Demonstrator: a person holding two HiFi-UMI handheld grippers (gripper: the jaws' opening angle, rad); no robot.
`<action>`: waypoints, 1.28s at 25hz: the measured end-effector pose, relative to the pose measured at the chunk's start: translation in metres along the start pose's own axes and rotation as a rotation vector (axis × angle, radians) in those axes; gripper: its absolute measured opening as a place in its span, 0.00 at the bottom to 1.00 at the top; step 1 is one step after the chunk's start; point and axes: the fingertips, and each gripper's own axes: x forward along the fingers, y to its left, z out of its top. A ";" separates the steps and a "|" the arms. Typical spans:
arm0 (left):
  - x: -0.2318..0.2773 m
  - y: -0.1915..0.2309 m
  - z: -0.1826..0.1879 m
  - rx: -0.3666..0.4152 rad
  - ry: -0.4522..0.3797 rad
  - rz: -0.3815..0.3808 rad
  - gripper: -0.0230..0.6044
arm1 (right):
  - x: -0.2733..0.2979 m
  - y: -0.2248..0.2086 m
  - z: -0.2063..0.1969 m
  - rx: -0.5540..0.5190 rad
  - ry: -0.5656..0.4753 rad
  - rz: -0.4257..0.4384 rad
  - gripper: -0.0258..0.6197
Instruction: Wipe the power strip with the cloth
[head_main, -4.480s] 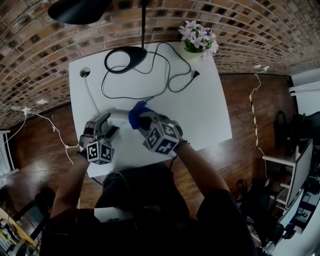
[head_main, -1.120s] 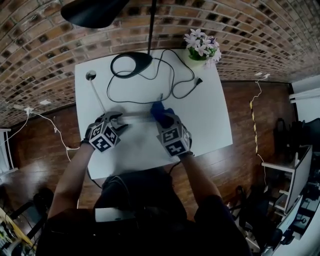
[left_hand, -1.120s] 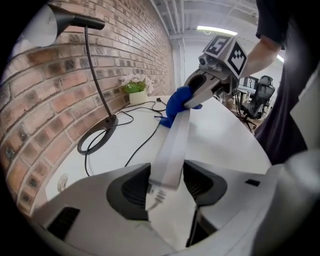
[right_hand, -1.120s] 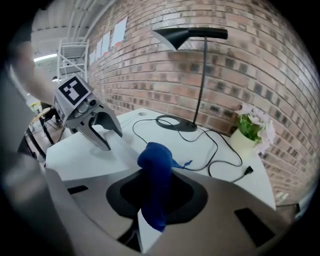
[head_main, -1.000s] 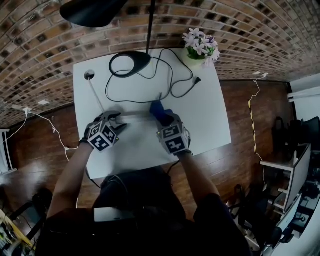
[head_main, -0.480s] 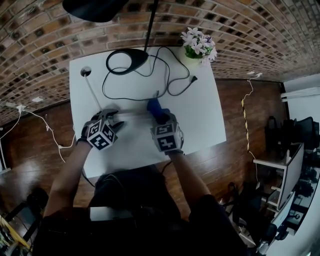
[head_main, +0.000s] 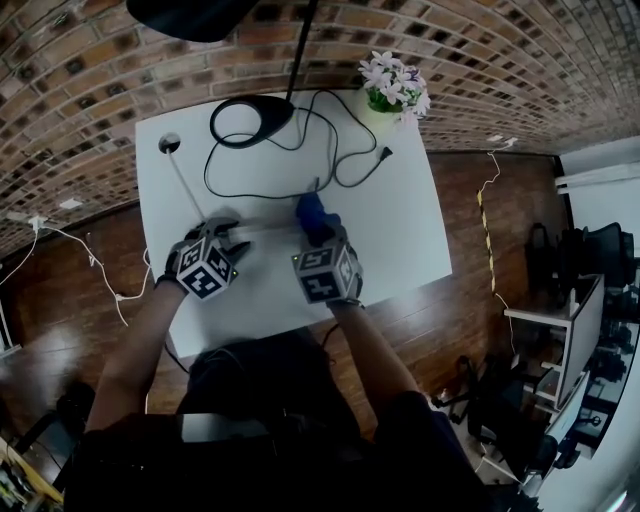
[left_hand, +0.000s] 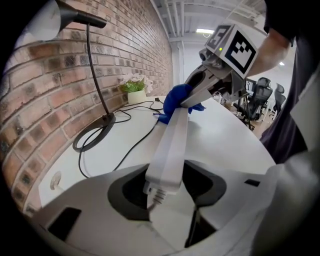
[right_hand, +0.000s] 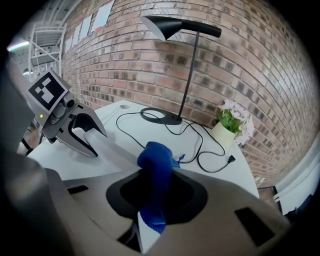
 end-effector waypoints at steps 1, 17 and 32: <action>0.000 0.000 0.000 0.001 -0.002 -0.003 0.37 | 0.000 0.002 0.001 -0.006 0.003 0.000 0.15; -0.004 -0.003 -0.002 0.011 -0.046 -0.017 0.35 | 0.008 0.073 0.028 -0.071 -0.009 0.056 0.15; 0.001 -0.003 -0.013 -0.009 -0.062 -0.034 0.34 | 0.012 0.144 0.057 -0.126 0.000 0.223 0.15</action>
